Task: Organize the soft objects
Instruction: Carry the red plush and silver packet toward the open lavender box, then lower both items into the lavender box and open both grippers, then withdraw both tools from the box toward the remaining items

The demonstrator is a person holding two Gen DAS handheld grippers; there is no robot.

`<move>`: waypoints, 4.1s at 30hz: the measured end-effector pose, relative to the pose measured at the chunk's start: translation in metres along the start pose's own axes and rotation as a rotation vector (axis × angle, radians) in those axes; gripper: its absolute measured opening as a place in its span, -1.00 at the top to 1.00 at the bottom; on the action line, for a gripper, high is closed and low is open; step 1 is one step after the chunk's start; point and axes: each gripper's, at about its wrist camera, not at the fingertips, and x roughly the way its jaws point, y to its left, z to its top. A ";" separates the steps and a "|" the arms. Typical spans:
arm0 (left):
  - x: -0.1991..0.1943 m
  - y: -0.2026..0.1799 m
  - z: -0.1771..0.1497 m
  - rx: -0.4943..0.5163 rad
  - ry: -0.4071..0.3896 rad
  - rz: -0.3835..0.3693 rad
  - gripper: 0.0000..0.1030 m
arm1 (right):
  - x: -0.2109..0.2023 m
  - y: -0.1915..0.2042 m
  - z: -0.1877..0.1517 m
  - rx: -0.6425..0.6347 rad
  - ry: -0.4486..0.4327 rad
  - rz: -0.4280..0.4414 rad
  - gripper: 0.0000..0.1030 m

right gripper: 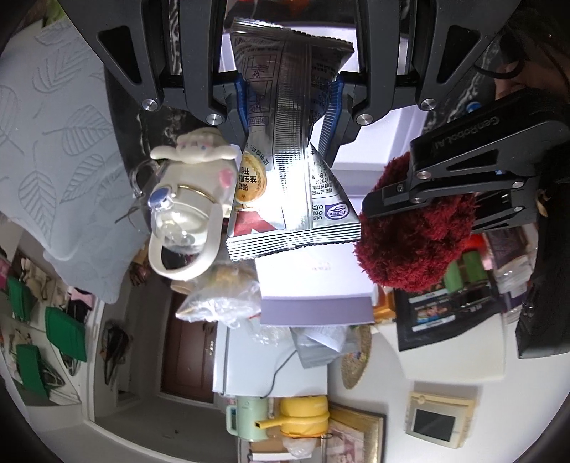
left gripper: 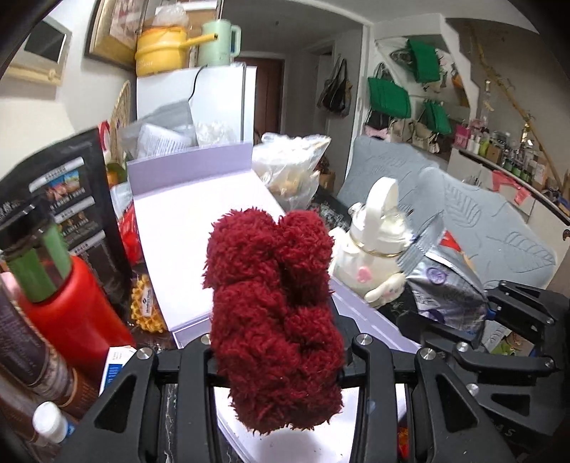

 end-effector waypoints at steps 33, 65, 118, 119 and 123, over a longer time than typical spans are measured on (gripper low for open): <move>0.046 0.007 -0.022 -0.032 0.239 0.184 -0.45 | 0.023 0.003 -0.012 -0.021 0.090 -0.080 -0.16; -0.076 -0.012 -0.014 -0.031 0.060 0.194 -0.45 | -0.080 0.027 -0.009 -0.037 -0.075 -0.111 -0.36; -0.163 -0.105 -0.126 0.136 0.080 -0.122 -0.45 | -0.204 0.023 -0.164 0.245 0.016 -0.199 -0.37; -0.162 -0.107 -0.127 0.141 0.086 -0.128 -0.45 | -0.206 0.022 -0.168 0.248 0.019 -0.212 -0.37; -0.155 -0.117 -0.135 0.142 0.113 -0.157 -0.45 | -0.212 0.017 -0.182 0.270 0.029 -0.239 -0.36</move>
